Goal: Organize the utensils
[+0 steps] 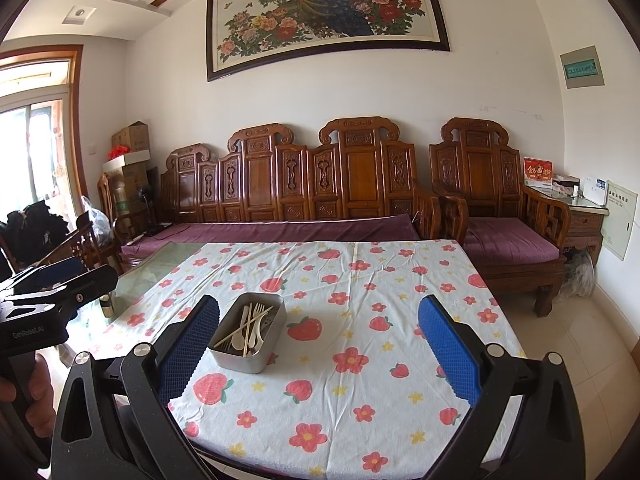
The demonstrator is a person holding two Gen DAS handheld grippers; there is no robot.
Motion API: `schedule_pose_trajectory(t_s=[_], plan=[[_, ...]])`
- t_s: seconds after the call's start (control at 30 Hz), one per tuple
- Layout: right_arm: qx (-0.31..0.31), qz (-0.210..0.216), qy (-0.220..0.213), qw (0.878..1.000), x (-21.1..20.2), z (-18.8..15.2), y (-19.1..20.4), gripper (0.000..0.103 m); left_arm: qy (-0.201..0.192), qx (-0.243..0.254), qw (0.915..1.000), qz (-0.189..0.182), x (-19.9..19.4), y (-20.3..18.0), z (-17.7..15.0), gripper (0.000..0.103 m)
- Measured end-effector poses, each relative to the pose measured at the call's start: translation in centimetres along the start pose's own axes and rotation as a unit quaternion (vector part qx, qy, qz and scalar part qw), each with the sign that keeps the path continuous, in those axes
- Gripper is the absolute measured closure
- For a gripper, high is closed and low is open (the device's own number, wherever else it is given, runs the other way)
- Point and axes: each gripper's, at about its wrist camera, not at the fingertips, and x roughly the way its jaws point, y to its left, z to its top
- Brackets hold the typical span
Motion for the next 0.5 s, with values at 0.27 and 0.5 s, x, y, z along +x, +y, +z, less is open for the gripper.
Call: schedule_pose_trajectory(t_s=[0.27, 0.5], plan=[[0.001, -0.001, 0.0, 1.0, -0.05, -0.02, 0.01, 0.003, -0.002, 0.0, 1.0, -0.002, -0.16, -0.1, -0.02, 0.008], [0.001, -0.001, 0.0, 1.0, -0.27, 0.0, 0.06, 0.003, -0.004, 0.0, 1.0, -0.004, -0.32, -0.3, 0.0, 0.008]])
